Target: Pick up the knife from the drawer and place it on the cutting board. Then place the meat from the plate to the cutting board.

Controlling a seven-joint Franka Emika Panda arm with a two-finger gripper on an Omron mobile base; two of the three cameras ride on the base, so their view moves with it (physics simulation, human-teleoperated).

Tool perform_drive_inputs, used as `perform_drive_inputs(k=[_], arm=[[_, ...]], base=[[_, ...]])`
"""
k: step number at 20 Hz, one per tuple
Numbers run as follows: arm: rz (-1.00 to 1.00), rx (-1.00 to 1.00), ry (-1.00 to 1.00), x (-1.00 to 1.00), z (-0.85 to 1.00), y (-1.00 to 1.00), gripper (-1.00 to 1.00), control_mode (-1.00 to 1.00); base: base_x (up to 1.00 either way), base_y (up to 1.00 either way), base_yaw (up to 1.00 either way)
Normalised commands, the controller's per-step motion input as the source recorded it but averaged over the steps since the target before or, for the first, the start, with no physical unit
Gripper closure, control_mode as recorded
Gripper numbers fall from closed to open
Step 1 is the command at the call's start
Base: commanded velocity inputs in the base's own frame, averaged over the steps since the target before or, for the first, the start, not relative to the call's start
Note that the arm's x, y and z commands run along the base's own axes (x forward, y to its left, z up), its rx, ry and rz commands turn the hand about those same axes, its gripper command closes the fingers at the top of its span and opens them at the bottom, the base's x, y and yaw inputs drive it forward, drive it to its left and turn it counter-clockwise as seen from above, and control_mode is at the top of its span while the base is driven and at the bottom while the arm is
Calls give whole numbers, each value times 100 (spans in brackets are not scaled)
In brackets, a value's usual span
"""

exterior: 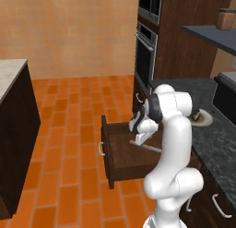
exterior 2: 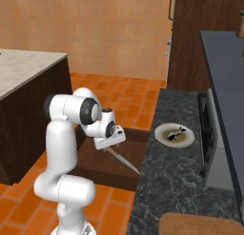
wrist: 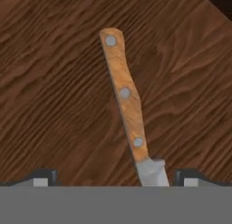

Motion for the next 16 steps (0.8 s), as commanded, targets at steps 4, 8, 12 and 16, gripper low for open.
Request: perform_drive_inputs(k=[4,8,12,16], arm=[[0,0,3,41,-56,-3,-100,-100],[0,0,0,40,-55,0,-100,-100],[0,0,0,35,-50,0,-100,-100],[0,-1,0,16,-51,0,100,-100]], base=[[0,0,0],[0,0,0],[0,0,0],[0,0,0]])
